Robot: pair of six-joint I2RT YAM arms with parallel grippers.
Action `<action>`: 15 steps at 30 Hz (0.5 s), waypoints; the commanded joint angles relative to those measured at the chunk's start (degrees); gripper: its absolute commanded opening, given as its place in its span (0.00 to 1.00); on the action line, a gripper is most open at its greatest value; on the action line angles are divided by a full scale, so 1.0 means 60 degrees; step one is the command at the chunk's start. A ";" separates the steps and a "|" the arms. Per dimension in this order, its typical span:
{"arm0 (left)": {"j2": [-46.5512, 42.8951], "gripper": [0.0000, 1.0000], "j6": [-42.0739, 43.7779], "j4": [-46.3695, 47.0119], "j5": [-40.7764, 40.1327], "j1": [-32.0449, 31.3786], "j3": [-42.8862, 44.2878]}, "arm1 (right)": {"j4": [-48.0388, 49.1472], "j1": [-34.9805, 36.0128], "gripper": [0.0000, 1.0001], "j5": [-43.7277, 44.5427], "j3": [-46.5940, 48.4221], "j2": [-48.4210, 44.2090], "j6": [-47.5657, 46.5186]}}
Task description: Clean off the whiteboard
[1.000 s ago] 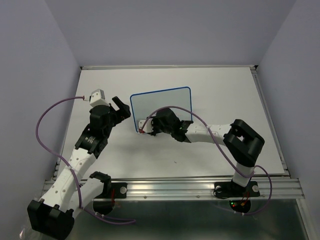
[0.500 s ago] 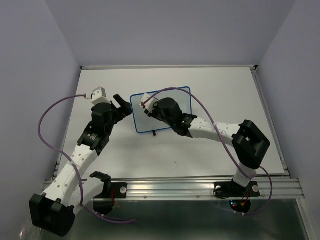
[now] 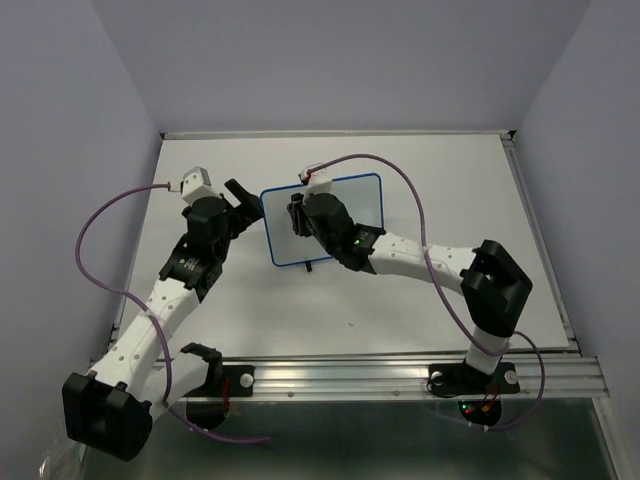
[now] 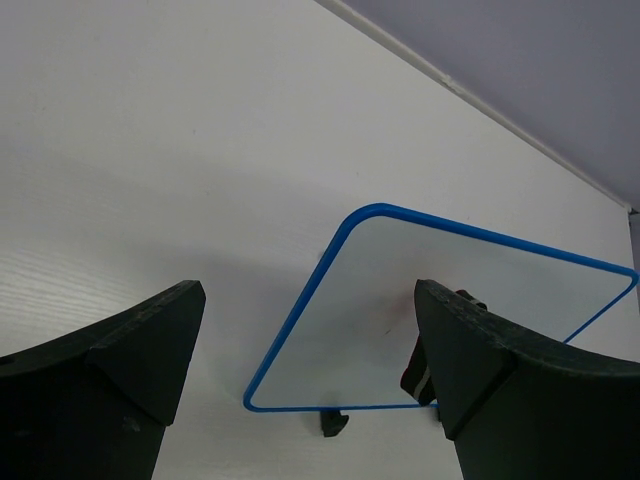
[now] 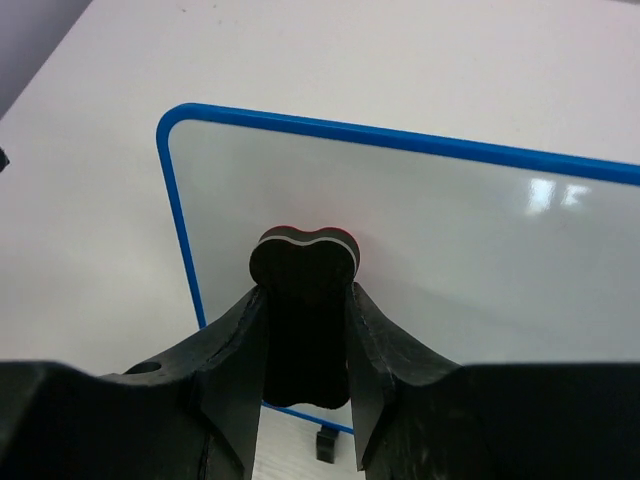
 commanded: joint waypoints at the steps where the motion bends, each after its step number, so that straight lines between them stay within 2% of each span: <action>1: -0.0250 0.99 -0.0285 0.0363 -0.0597 -0.0023 0.0425 | 0.0284 0.0116 0.01 0.1298 0.0565 0.0390 0.1544; 7: -0.0513 0.99 -0.0548 0.0290 -0.0993 -0.0008 0.0279 | 0.0957 0.0540 0.01 0.1694 0.0565 0.0801 0.1487; 15: -0.0646 0.99 -0.0622 0.0275 -0.1199 0.0021 0.0264 | 0.2114 0.0935 0.01 0.2309 0.0390 0.1358 0.0668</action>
